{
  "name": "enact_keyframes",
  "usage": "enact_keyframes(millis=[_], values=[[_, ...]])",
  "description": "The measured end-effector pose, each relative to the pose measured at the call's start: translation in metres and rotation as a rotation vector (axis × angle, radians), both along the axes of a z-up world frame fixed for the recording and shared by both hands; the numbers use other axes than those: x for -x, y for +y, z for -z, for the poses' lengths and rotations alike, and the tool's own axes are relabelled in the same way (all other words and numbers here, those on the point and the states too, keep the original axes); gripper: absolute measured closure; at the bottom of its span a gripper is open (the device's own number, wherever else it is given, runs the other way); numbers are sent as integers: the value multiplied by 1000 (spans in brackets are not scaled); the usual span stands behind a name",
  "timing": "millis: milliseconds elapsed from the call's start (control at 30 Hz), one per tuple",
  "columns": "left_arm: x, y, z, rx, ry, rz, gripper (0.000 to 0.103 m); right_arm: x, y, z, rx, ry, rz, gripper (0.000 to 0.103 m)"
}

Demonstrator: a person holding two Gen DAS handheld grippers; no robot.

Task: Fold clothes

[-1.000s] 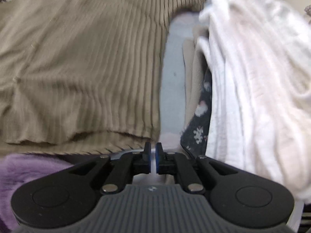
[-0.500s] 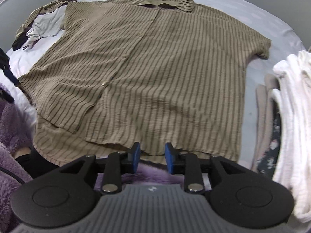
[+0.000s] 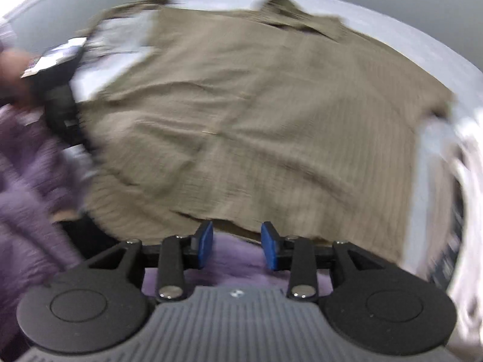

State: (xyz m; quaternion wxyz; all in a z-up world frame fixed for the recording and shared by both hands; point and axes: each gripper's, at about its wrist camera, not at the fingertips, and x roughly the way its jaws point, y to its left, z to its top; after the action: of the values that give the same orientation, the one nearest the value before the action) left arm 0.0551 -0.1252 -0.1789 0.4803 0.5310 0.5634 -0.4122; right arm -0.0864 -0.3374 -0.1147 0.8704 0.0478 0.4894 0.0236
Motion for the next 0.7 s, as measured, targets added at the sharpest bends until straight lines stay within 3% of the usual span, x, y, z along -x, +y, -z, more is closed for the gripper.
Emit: enact_keyframes(millis=[167,267,333,400,467,533,600,700], values=[[5,20,-4,-57,62,48,103,-4,18,1,-17,-19,-142,57],[2,26,-14,-17,69,34,103,-15,25,12,-22,-2,-177,57],[5,27,-31,54,81,43,103,-19,25,16,-20,-7,-157,57],[8,27,-49,132,83,50,96,-22,21,16,5,-14,-134,57],[15,17,-63,232,71,75,73,-24,18,16,30,-22,-111,57],[22,8,-76,333,58,100,65,-27,16,19,63,-16,-114,57],[30,-2,-86,424,57,120,65,-34,16,25,51,-8,-117,58],[45,-16,-81,492,79,140,64,-44,17,33,33,3,-122,58]])
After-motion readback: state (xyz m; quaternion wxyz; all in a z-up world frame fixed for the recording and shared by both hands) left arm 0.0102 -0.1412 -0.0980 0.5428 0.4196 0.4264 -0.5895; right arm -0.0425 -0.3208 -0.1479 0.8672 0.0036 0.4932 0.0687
